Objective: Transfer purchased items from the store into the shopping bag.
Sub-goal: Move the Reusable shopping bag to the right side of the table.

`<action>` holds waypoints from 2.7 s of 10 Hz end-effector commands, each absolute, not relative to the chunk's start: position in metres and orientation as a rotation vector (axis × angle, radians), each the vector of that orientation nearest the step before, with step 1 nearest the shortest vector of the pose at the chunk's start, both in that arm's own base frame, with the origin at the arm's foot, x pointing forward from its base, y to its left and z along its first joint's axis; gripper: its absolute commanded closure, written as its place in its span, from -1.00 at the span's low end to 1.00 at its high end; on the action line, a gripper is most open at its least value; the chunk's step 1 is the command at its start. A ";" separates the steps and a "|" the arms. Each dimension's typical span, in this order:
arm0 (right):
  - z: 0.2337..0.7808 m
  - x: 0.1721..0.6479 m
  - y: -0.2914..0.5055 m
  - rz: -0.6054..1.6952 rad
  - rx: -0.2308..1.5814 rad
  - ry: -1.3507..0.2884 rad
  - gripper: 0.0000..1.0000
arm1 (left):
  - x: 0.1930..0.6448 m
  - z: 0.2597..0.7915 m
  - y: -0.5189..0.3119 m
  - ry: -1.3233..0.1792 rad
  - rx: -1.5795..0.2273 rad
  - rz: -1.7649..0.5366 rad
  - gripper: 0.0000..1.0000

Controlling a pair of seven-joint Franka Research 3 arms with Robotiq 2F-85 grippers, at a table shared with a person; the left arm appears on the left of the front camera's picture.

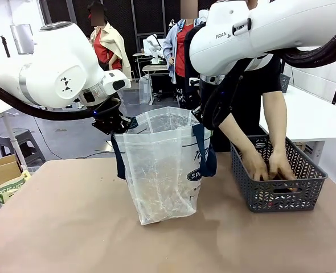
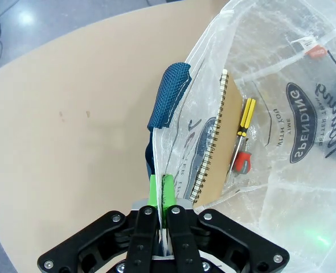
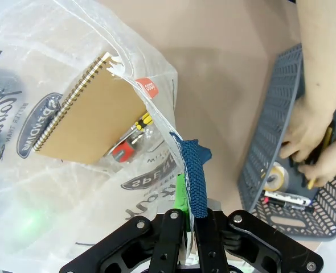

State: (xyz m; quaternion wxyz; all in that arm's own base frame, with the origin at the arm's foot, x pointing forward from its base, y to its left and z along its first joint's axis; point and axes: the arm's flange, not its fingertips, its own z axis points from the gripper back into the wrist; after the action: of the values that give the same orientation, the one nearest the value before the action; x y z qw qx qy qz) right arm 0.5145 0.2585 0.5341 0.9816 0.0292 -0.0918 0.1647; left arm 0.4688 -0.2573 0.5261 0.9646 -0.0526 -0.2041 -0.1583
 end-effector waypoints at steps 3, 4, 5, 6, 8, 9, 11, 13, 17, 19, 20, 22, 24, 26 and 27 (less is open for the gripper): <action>0.535 0.515 0.257 0.318 0.059 -0.186 1.00 | 0.468 0.527 -0.256 -0.417 -0.103 -0.302 1.00; 0.535 0.515 0.257 0.318 0.059 -0.186 1.00 | 0.468 0.527 -0.256 -0.417 -0.103 -0.302 1.00; 0.535 0.515 0.257 0.318 0.059 -0.186 1.00 | 0.468 0.527 -0.256 -0.417 -0.103 -0.302 1.00; 0.535 0.515 0.257 0.318 0.059 -0.186 1.00 | 0.468 0.527 -0.256 -0.417 -0.103 -0.302 1.00; 0.535 0.515 0.257 0.318 0.059 -0.186 1.00 | 0.468 0.527 -0.256 -0.417 -0.103 -0.302 1.00; 0.535 0.515 0.257 0.318 0.059 -0.186 1.00 | 0.468 0.527 -0.256 -0.417 -0.103 -0.302 1.00; 0.535 0.515 0.257 0.318 0.059 -0.186 1.00 | 0.468 0.527 -0.256 -0.417 -0.103 -0.302 1.00; 0.535 0.515 0.257 0.318 0.059 -0.186 1.00 | 0.468 0.527 -0.256 -0.417 -0.103 -0.302 1.00; 0.535 0.515 0.257 0.318 0.059 -0.186 1.00 | 0.468 0.527 -0.256 -0.417 -0.103 -0.302 1.00; 0.535 0.515 0.257 0.318 0.059 -0.186 1.00 | 0.468 0.527 -0.256 -0.417 -0.103 -0.302 1.00; 0.535 0.515 0.257 0.318 0.059 -0.186 1.00 | 0.468 0.527 -0.256 -0.417 -0.103 -0.302 1.00; 0.535 0.515 0.257 0.318 0.059 -0.186 1.00 | 0.468 0.527 -0.256 -0.417 -0.103 -0.302 1.00; 0.535 0.515 0.257 0.318 0.059 -0.186 1.00 | 0.468 0.527 -0.256 -0.417 -0.103 -0.302 1.00; 0.535 0.515 0.257 0.318 0.059 -0.186 1.00 | 0.468 0.527 -0.256 -0.417 -0.103 -0.302 1.00; 0.535 0.515 0.257 0.318 0.059 -0.186 1.00 | 0.468 0.527 -0.256 -0.417 -0.103 -0.302 1.00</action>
State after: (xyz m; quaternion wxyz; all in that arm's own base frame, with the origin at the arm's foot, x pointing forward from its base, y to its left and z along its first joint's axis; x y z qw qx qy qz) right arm 0.5145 0.2585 0.5341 0.9816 0.0292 -0.0918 0.1647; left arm 0.4688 -0.2571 0.5263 0.9646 -0.0526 -0.2043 -0.1581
